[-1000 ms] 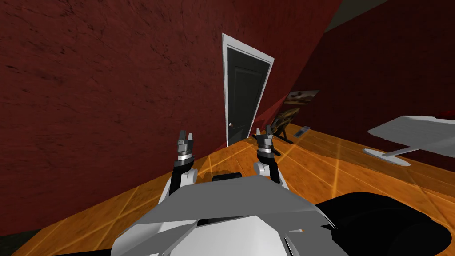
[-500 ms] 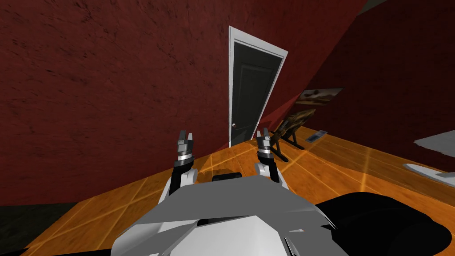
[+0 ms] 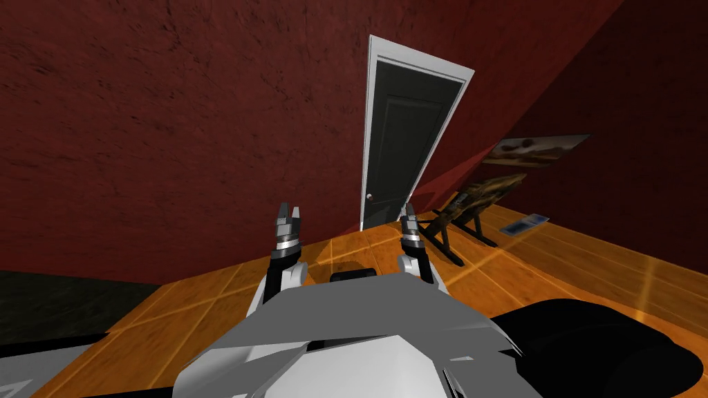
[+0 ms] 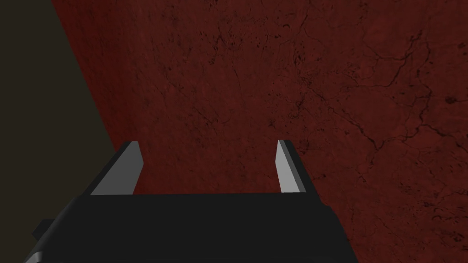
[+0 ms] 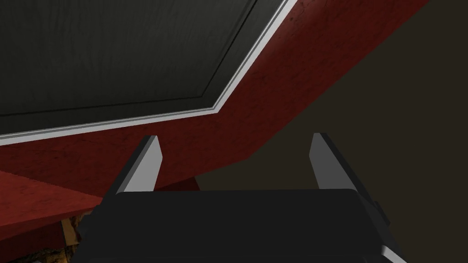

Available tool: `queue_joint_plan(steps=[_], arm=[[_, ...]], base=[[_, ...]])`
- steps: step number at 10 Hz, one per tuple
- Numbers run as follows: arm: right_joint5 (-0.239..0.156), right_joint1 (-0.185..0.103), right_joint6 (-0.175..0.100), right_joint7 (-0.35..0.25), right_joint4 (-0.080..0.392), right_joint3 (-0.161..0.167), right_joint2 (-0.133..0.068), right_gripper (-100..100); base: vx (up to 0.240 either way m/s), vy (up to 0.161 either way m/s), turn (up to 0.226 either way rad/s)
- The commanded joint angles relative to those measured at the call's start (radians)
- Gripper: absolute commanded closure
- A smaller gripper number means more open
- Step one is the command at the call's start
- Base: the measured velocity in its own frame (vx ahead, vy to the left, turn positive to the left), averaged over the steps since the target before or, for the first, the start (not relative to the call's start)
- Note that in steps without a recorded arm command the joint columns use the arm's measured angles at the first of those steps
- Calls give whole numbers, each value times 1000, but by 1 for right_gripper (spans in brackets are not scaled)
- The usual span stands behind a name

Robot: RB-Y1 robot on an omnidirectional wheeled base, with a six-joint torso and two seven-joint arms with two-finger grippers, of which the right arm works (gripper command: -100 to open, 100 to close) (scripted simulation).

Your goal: Pull the door open

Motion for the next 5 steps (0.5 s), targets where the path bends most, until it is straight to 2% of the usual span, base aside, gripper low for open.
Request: queue_joint_plan(steps=[1,3,4,5], arm=[[-1,-13,-5,50,42,-19,-6,-100],[0,-17,-15,109,90,-37,-11,-100],[0,-17,-15,115,90,-37,-11,-100],[0,-19,-20,149,116,-46,-13,-100]], base=[[78,-55,192],[67,-65,195],[53,-45,64],[47,-31,119]])
